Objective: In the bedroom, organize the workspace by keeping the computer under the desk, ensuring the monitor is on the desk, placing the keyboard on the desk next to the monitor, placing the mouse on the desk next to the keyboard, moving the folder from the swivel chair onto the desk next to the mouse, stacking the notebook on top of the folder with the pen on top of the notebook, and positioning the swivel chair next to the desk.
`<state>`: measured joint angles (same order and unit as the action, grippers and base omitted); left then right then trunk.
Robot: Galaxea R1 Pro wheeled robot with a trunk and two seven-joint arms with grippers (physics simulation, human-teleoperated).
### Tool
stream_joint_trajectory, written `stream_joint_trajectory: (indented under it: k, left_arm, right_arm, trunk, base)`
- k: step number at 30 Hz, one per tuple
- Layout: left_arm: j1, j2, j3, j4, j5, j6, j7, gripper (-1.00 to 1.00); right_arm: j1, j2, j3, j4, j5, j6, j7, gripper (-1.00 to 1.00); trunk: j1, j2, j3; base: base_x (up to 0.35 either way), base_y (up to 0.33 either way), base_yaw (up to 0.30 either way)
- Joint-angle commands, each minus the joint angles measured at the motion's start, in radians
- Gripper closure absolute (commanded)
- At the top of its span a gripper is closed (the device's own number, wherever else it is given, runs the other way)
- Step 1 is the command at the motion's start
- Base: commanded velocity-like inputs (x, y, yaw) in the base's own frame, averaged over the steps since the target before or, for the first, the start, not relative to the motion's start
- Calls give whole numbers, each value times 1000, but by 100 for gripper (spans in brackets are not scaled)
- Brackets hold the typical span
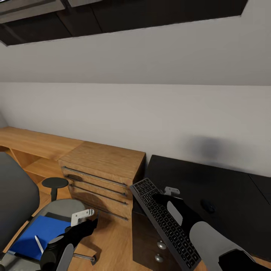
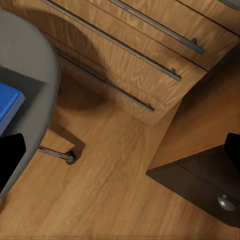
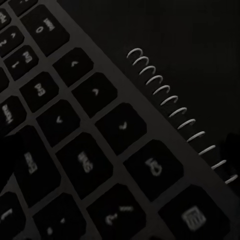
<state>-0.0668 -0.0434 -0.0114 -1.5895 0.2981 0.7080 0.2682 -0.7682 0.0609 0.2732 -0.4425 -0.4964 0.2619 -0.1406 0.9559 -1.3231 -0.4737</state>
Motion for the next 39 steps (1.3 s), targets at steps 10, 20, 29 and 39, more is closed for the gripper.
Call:
stream_joint_trajectory:
  k: [10, 20, 29, 39]
  left_arm:
    - [-1, -3, -4, -3, 10, 2, 9, -100]
    - [-1, -3, -7, -1, 9, 1, 11, -100]
    - [-1, -3, -49, -1, 9, 0, 12, -100]
    - [-1, -3, -58, -1, 9, -1, 13, -100]
  right_arm:
    - [0, -2, 9, -2, -10, -4, -7, -100]
    - [0, -1, 9, -11, -11, -61, -8, -100]
    - [1, -2, 9, -25, -11, -76, -8, -100]
    - [89, -10, 9, -186, -10, -68, -11, -100]
  trunk:
    - [-19, 34, 14]
    - [-58, 104, 46]
    - [-92, 167, 74]
    - [-130, 237, 105]
  base:
    - [-3, 0, 0]
    - [0, 0, 0]
    - [0, 0, 0]
    - [0, 0, 0]
